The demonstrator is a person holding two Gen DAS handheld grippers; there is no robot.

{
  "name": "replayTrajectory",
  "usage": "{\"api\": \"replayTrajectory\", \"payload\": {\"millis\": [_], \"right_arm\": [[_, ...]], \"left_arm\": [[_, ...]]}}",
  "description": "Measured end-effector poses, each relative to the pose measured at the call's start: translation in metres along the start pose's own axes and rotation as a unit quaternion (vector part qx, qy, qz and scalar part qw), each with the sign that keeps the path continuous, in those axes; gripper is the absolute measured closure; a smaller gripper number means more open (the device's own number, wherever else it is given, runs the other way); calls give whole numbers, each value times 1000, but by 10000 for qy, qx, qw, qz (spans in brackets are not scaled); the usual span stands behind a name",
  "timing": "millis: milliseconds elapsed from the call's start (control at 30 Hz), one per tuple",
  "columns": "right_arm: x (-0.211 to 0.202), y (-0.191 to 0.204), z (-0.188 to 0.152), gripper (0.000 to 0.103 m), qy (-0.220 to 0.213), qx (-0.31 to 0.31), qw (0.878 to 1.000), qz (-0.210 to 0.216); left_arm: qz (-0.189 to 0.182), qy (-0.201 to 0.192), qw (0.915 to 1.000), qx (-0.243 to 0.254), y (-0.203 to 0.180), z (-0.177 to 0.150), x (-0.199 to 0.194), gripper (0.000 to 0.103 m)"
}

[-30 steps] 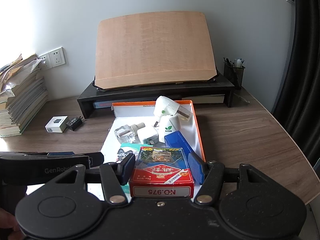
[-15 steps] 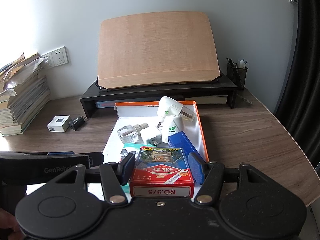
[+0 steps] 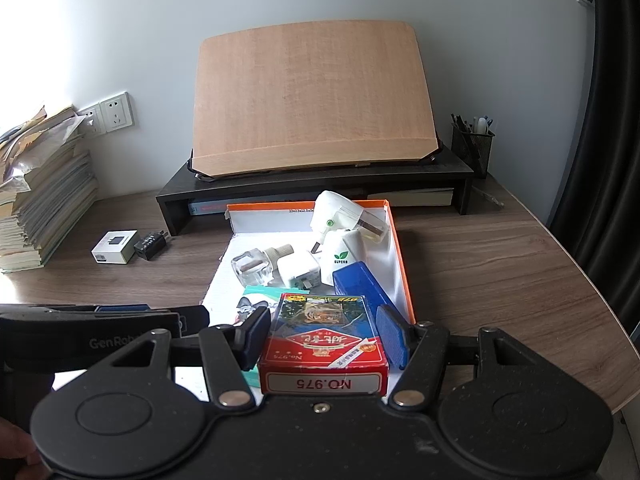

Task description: Organize rigid objects

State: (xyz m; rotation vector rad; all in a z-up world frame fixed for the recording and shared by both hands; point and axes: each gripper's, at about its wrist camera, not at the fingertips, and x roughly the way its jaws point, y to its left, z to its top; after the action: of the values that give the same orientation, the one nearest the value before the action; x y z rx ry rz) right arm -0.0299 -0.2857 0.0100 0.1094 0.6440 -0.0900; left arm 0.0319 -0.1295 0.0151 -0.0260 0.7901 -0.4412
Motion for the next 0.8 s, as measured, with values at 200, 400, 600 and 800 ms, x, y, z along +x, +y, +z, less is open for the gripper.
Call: {"api": "replayTrajectory", "payload": {"millis": [200,400,600,800], "right_arm": [[1,-1,0,32,12,7,10000,-5],[2,0,-1,32,19,0,10000,-6],[4,-1,-2,32,31,-8,10000,-10],[4,-1,-3,32,37,-7,10000,-35]], "left_arm": [[-4,26,10000,12,-1,0,2,45],[-5,46,10000,10,-1,0,3,45],[-10,63,10000,16,-1,0,3,45],[-13,67,10000,19,-2,-1,3,45]]}}
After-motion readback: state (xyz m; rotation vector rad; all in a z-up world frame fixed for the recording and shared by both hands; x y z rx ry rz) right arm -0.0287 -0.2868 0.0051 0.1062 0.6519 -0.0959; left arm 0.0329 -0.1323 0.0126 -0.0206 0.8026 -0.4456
